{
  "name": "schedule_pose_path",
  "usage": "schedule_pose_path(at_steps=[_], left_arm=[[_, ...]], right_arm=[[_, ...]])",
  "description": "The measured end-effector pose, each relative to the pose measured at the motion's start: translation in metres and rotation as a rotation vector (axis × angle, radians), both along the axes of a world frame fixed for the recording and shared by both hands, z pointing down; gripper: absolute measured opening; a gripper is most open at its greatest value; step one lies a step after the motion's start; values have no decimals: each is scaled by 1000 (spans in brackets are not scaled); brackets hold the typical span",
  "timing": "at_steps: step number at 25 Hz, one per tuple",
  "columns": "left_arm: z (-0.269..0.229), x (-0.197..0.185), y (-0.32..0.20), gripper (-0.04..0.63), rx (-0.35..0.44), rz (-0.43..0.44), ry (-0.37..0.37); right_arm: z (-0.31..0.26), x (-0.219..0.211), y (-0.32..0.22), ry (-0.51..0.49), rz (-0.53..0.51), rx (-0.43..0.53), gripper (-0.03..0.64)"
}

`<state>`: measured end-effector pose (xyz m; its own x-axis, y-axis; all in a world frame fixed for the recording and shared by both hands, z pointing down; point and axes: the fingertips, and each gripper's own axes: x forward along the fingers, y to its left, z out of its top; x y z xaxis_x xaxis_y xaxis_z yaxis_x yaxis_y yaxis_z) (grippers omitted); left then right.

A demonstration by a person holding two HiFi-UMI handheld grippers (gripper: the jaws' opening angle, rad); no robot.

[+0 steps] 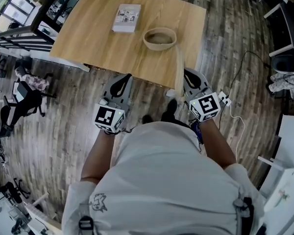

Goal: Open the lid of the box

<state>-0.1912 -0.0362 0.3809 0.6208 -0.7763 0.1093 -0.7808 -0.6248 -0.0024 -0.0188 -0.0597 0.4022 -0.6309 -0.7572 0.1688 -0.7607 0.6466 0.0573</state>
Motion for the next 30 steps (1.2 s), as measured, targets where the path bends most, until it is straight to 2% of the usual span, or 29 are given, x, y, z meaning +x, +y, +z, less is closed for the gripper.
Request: schedule_pose_path(at_steps=[5,11,22,30], left_arm=[[2,-3,20,5,-9,16,12],[-4,17,36,5,1,9,15],[-18,94,75,5,35,-86,41],[-11,151,117,5,14,-145,45]], right_arm=[[-6,-4,30,14,12,22,26],[-11,8,50,24,-10,40,26],[-16,73,81,17,-139,51,26],[-7,130,116,14,-196,24,26]])
